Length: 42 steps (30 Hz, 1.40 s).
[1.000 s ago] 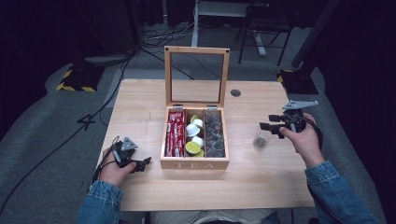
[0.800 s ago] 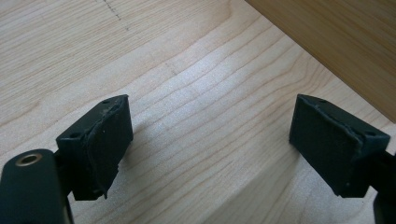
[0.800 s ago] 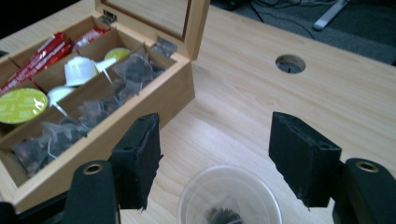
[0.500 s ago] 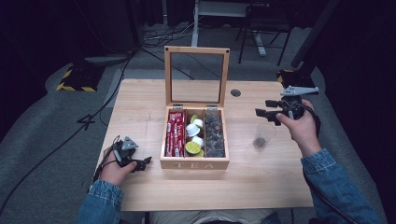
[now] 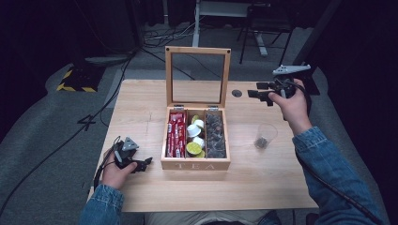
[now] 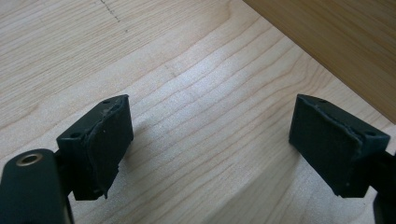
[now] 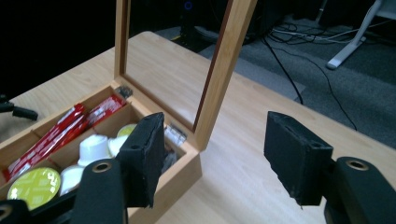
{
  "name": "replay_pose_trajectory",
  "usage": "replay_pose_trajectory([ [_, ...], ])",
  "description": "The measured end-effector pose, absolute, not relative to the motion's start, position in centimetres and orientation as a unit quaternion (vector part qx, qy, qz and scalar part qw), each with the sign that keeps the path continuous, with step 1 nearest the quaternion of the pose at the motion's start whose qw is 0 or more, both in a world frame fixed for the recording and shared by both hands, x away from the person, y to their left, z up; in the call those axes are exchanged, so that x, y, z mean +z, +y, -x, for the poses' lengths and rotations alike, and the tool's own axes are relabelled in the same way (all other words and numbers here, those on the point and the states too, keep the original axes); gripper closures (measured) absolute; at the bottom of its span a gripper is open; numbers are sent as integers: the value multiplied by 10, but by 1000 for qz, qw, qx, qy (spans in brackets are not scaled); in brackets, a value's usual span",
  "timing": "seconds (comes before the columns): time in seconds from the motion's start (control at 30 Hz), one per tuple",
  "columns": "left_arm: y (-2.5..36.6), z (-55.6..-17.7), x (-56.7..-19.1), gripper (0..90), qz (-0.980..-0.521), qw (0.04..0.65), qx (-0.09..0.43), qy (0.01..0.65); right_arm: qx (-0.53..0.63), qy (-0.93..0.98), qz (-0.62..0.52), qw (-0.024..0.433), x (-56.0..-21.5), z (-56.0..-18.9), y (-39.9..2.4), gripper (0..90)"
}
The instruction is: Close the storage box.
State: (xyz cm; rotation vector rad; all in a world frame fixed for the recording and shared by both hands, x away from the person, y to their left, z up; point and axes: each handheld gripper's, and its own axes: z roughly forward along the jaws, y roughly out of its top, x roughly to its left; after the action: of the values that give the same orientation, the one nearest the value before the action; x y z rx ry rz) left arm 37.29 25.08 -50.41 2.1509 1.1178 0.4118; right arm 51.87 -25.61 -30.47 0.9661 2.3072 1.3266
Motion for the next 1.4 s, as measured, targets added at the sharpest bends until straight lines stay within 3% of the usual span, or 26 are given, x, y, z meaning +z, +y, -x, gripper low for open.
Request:
replay_pose_trajectory([
  [0.63, 251, -373, -504, 140, -824, 335, 158, 428, 486, 798, -315, 167, -282, -582, -212, 371],
  [0.9, 251, -373, -504, 140, -824, 336, 158, 428, 475, 799, -318, 187, -286, -613, -201, 357],
  [1.17, 252, -374, -504, 140, -827, 335, 158, 422, 478, 795, -330, 177, -293, -636, -190, 341],
  [1.4, 251, -375, -504, 140, -826, 337, 156, 425, 480, 798, -324, 166, -298, -645, -176, 396],
])
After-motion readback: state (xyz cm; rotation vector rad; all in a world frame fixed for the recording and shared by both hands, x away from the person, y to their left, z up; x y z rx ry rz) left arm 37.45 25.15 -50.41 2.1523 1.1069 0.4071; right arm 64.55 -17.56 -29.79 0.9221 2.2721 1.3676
